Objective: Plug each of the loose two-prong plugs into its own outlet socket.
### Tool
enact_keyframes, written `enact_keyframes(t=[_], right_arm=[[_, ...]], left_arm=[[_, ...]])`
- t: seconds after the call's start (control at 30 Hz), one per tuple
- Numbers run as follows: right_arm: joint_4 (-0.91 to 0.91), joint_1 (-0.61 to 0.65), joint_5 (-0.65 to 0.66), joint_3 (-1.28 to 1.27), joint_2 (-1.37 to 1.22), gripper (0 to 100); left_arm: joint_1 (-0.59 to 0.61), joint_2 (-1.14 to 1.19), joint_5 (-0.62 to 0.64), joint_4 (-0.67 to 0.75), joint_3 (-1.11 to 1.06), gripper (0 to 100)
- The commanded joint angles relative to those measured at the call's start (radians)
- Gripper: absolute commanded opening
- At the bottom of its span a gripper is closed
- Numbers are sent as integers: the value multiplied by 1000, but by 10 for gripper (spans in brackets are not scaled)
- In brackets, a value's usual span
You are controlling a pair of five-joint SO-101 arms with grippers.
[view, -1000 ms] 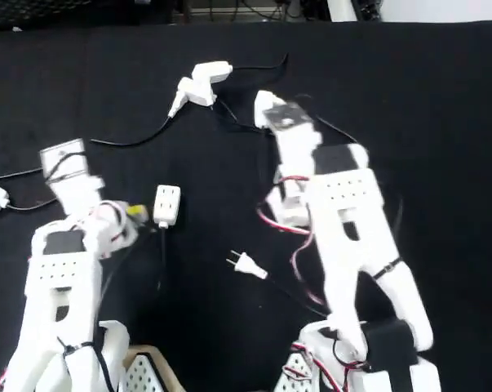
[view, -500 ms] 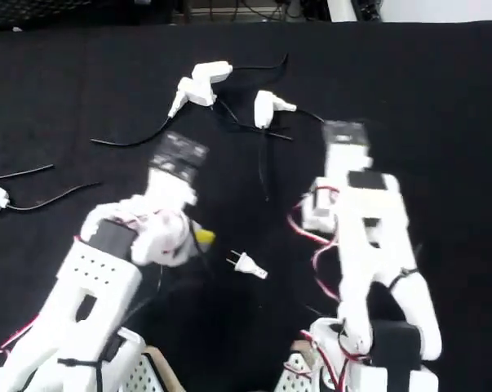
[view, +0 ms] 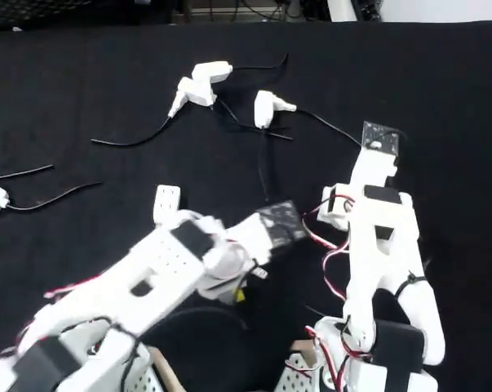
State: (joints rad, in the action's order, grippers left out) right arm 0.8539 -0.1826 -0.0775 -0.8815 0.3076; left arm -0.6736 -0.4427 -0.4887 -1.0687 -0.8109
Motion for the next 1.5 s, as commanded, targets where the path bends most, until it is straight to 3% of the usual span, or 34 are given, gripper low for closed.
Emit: enact_keyframes(t=[0.0, 0.43, 0.8, 1.07, 1.3, 1.47], right_arm=[[-11, -15, -6, 5, 33, 234], [-11, -21, -6, 5, 38, 234], [-11, -23, -6, 5, 38, 234], [-12, -23, -6, 5, 33, 234], [-15, -21, -8, 7, 33, 234], [-40, -21, -8, -4, 31, 234]], left_arm=[[-56, 153, -78, -2, 165, 288], [-35, 512, -224, -8, 444, 286], [-31, 620, -296, -11, 472, 284], [-41, 701, -298, -58, 519, 86], [-44, 697, -295, -61, 516, 73], [-18, 649, -256, -150, 584, 28]])
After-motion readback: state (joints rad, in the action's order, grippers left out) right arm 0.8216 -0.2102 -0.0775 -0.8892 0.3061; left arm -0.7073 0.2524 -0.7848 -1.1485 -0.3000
